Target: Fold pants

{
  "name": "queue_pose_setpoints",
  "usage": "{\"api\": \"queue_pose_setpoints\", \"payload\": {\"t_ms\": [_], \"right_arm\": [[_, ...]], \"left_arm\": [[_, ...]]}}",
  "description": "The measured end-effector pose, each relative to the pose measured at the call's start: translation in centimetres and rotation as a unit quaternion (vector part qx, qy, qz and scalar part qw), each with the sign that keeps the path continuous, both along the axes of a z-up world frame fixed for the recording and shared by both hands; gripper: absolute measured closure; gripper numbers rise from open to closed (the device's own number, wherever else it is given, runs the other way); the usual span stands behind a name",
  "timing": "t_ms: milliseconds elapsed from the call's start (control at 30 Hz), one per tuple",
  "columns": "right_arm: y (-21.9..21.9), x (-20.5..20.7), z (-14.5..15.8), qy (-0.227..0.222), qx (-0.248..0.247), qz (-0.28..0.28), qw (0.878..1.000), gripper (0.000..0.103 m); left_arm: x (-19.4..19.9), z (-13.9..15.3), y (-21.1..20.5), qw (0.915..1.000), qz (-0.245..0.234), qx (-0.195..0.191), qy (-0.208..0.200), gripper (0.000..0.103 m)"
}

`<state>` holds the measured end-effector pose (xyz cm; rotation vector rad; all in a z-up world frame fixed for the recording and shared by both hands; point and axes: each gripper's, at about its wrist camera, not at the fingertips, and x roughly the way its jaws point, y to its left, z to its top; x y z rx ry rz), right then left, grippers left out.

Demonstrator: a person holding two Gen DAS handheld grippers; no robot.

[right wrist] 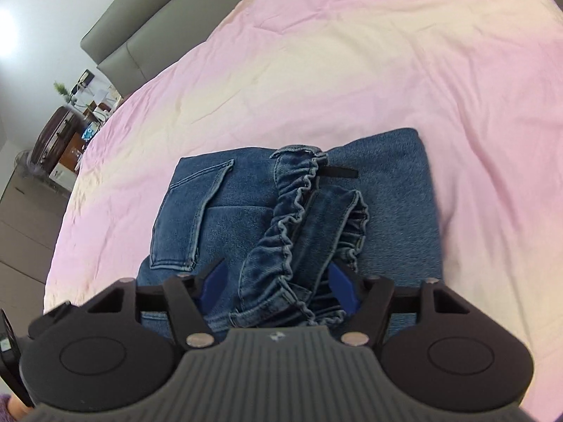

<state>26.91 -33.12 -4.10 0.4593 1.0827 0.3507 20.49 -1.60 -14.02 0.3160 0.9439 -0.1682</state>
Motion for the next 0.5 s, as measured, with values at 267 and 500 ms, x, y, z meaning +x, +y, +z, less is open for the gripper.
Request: {"api": "queue_pose_setpoints", "payload": {"t_ms": [267,500], "right_arm": [[1.4,-0.3,0.6,-0.027,-0.022,-0.010,0.999,0.097],[1.3,-1.8,-0.7,-0.013,-0.094,0.005,0.995,0.099]], "left_arm": [[2.0,-2.7,2.9,0.9863,0.065,-0.147,0.036,0.051],[1.3,-2.9,3.9,0.9869,0.069,-0.131,0.066,0.089]]}}
